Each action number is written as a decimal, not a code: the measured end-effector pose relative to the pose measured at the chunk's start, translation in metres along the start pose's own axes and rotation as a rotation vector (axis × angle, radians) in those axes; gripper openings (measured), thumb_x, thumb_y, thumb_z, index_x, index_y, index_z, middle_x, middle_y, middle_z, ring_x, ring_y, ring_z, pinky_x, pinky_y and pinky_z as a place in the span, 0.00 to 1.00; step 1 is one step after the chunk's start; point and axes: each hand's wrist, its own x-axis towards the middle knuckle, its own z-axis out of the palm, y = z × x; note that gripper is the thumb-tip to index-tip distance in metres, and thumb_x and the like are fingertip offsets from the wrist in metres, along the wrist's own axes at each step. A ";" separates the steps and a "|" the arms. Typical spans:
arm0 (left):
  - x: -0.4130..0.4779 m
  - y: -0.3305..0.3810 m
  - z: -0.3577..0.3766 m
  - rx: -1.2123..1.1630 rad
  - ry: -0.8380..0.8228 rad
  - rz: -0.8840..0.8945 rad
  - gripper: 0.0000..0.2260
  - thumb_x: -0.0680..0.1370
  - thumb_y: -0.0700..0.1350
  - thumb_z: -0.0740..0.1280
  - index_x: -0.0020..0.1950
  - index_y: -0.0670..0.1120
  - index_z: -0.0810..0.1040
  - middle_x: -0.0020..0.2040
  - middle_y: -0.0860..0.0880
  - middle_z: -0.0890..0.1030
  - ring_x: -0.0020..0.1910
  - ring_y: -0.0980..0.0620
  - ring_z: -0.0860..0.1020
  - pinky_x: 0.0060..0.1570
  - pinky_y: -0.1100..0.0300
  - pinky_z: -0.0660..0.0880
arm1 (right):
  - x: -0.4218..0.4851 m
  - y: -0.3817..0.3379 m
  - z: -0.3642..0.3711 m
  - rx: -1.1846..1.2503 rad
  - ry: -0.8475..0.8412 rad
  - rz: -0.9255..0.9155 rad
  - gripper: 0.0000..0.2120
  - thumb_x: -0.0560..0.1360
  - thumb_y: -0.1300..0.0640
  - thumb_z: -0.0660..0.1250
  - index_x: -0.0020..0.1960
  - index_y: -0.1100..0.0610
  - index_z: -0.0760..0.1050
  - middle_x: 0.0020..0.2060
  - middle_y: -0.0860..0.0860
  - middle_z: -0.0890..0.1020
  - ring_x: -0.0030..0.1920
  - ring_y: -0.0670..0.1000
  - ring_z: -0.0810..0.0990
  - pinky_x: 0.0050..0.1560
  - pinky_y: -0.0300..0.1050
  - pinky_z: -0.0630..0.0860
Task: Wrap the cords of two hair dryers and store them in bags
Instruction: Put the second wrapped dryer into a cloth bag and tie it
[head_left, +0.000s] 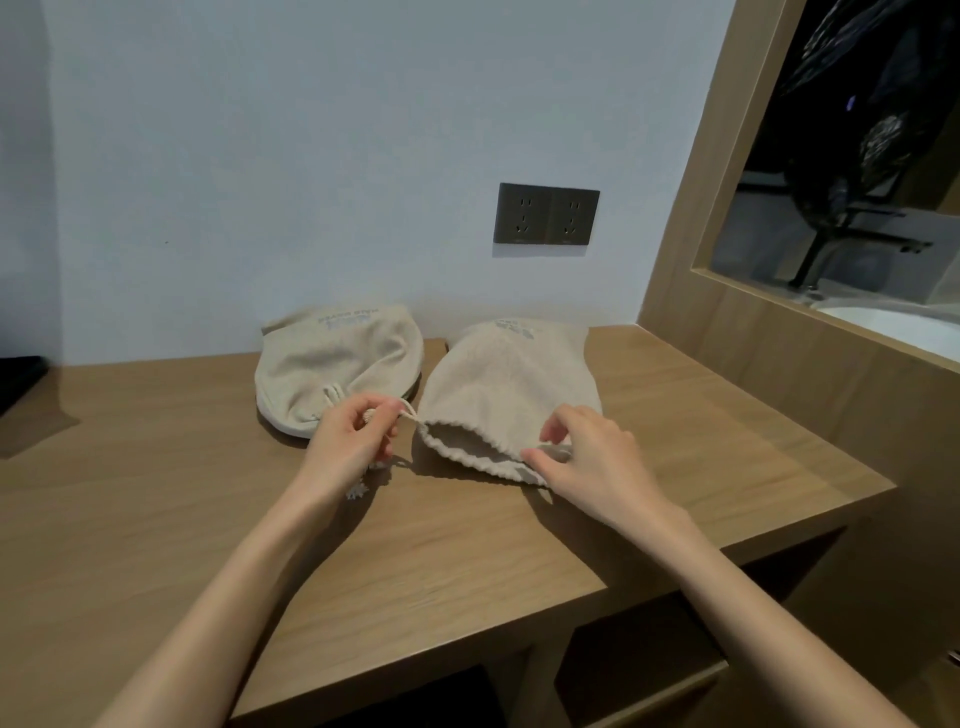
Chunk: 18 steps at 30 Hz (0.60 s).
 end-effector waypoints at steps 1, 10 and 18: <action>-0.001 0.000 -0.001 0.009 -0.043 0.026 0.07 0.80 0.45 0.62 0.47 0.47 0.79 0.35 0.50 0.76 0.28 0.61 0.74 0.31 0.66 0.74 | 0.000 -0.007 0.003 0.033 0.048 -0.031 0.14 0.74 0.42 0.66 0.54 0.50 0.74 0.50 0.43 0.77 0.51 0.45 0.75 0.55 0.46 0.71; -0.003 -0.002 -0.004 0.074 -0.019 0.108 0.04 0.81 0.44 0.61 0.46 0.46 0.71 0.32 0.49 0.73 0.25 0.62 0.72 0.27 0.71 0.70 | 0.022 -0.083 0.043 0.208 0.058 -0.225 0.15 0.76 0.44 0.64 0.60 0.46 0.77 0.55 0.41 0.81 0.60 0.44 0.73 0.73 0.56 0.52; 0.007 -0.012 -0.008 0.072 0.233 0.080 0.07 0.81 0.45 0.62 0.42 0.49 0.70 0.35 0.50 0.76 0.34 0.50 0.74 0.37 0.56 0.70 | 0.026 -0.071 0.046 0.110 0.075 -0.190 0.11 0.79 0.45 0.61 0.52 0.45 0.82 0.48 0.40 0.83 0.55 0.47 0.73 0.74 0.59 0.46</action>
